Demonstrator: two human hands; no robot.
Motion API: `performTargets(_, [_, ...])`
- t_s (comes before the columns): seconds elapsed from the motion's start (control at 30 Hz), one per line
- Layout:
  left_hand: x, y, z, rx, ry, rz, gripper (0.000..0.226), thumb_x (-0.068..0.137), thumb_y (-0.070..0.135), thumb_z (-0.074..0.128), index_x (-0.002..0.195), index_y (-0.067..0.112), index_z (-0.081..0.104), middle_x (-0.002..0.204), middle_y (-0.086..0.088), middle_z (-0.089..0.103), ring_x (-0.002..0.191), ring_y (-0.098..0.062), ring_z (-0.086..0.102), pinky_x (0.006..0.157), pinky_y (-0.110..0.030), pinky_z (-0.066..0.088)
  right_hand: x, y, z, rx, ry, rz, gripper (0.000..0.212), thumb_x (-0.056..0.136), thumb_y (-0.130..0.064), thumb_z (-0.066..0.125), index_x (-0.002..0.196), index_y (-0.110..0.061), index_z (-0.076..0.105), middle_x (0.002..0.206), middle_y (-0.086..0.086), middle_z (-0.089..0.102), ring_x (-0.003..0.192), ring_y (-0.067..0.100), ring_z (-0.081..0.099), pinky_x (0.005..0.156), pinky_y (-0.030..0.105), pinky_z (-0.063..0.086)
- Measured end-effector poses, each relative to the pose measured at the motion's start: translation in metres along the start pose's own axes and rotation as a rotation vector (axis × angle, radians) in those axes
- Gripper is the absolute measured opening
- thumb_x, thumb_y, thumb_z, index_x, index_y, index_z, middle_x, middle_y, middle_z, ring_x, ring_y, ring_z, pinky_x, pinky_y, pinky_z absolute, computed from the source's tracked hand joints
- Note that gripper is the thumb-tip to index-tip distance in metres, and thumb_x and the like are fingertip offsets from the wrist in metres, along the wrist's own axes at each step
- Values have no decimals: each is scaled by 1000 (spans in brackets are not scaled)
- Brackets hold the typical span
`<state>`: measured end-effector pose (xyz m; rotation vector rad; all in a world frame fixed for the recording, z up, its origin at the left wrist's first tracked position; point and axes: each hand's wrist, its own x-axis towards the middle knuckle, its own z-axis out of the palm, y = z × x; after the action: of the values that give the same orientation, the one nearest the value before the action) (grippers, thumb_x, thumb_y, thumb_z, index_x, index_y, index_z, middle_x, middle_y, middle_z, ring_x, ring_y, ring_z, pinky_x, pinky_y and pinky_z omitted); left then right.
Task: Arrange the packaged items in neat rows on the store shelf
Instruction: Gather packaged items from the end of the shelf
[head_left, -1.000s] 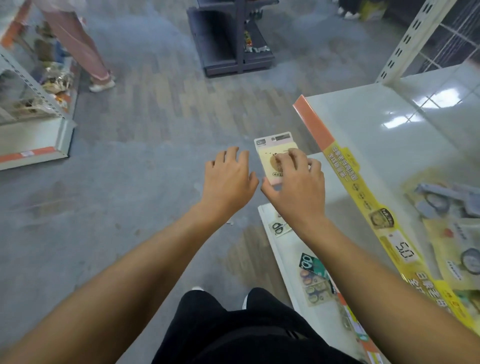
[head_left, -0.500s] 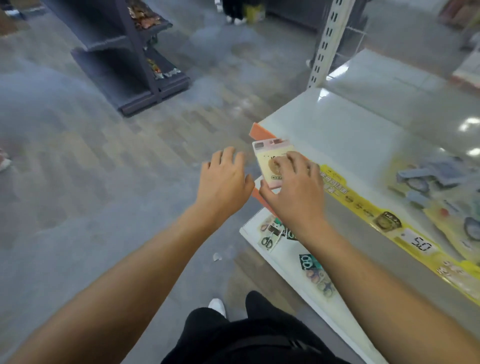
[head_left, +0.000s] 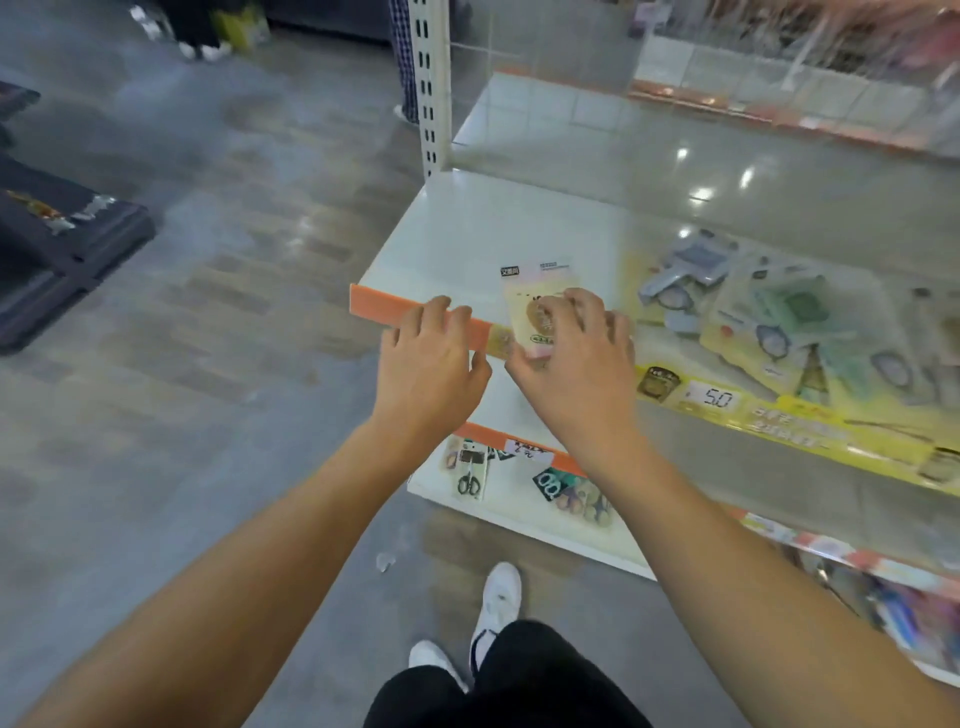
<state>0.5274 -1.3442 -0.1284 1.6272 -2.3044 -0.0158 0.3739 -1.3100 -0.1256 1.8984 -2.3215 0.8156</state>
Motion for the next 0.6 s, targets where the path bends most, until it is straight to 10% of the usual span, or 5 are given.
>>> performTargets(0.6, [98, 9, 20, 73, -113, 5, 52, 95, 41, 44, 138, 14, 40, 146, -8, 39, 131, -31, 39, 101, -47, 35, 79, 18, 27, -11, -41, 111, 45, 82, -47, 59, 119, -20, 58, 131, 2, 48, 111, 35, 42, 94, 39, 37])
